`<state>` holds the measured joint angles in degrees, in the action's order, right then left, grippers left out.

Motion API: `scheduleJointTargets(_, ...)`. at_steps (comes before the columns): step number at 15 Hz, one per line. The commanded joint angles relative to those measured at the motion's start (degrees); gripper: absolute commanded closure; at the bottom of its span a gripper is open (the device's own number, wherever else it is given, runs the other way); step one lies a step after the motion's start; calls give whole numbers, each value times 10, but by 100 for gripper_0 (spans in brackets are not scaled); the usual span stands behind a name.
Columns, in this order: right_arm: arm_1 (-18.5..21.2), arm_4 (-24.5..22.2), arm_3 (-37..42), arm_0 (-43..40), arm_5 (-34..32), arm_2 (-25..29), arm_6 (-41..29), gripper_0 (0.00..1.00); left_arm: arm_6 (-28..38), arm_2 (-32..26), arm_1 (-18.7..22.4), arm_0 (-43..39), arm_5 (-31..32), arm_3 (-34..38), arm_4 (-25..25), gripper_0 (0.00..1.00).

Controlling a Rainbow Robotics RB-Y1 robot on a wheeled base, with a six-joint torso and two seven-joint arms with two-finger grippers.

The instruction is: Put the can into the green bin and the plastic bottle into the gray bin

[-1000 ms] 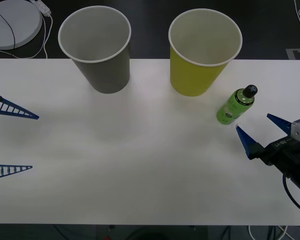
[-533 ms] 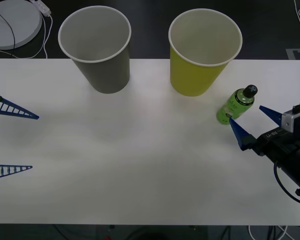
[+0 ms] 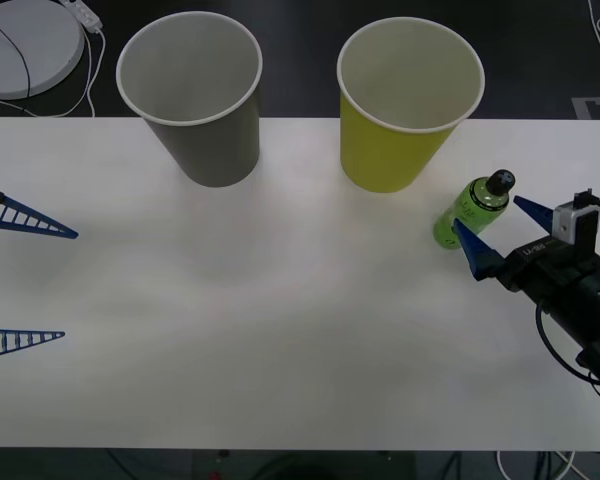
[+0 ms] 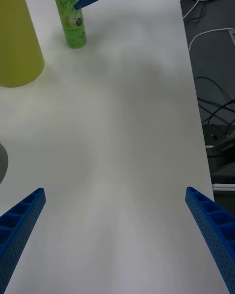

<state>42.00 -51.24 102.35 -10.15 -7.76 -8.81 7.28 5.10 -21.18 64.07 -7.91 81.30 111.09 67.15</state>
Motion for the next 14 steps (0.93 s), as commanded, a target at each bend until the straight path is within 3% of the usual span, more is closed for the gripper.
scheduleJointTargets(1,-9,-7,-26,27,4,-10,0,0,0,0,0,0,0,0,0,0)
scheduleJointTargets(14,-17,-13,-53,77,24,-41,-8,0,0,0,0,0,0,0,0,0)
